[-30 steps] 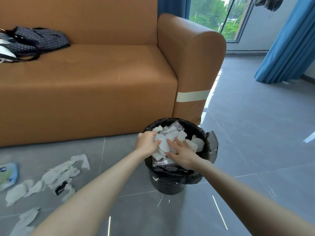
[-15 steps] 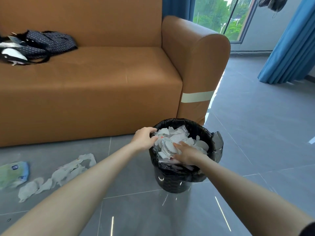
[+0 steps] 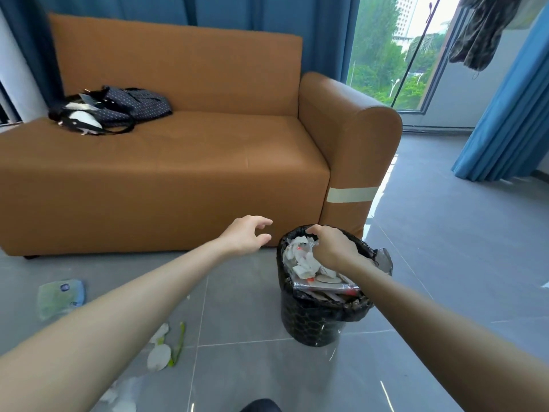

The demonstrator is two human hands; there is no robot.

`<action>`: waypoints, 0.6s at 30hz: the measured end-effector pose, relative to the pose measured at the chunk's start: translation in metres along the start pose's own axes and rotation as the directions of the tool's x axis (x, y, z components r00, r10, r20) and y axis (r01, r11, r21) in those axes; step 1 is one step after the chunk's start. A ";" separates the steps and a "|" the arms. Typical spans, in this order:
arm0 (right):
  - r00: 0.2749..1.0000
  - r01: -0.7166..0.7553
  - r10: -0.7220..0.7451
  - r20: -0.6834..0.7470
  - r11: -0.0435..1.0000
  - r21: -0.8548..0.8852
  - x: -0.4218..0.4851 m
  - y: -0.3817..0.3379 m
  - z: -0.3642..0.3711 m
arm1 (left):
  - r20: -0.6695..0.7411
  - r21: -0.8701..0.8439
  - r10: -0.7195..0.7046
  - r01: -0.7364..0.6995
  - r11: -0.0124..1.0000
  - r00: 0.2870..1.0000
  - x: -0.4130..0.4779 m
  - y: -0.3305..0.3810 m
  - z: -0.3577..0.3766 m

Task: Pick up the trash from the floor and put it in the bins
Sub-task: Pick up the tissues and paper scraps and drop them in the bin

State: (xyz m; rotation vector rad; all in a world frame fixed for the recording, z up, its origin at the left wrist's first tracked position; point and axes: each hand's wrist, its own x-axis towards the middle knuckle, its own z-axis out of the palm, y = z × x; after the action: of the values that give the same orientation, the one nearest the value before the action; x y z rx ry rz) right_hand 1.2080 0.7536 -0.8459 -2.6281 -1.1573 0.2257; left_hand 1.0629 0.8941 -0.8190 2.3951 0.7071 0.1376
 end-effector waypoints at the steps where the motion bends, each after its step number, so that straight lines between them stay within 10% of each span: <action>1: 1.000 0.027 -0.027 -0.007 1.000 0.007 -0.003 -0.013 -0.002 | -0.018 -0.006 -0.007 0.007 1.000 1.000 -0.007 -0.005 -0.006; 18: 0.897 0.304 -0.332 0.291 0.943 0.139 -0.011 -0.169 0.119 | -0.231 -0.376 -0.568 0.466 0.801 0.789 -0.133 -0.209 -0.027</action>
State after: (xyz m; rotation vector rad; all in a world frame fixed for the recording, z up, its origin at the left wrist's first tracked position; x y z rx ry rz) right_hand 1.0526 0.8758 -0.9084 -2.3319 -1.6163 0.6279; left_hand 0.8474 0.9770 -0.9135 1.8153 1.3849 0.3936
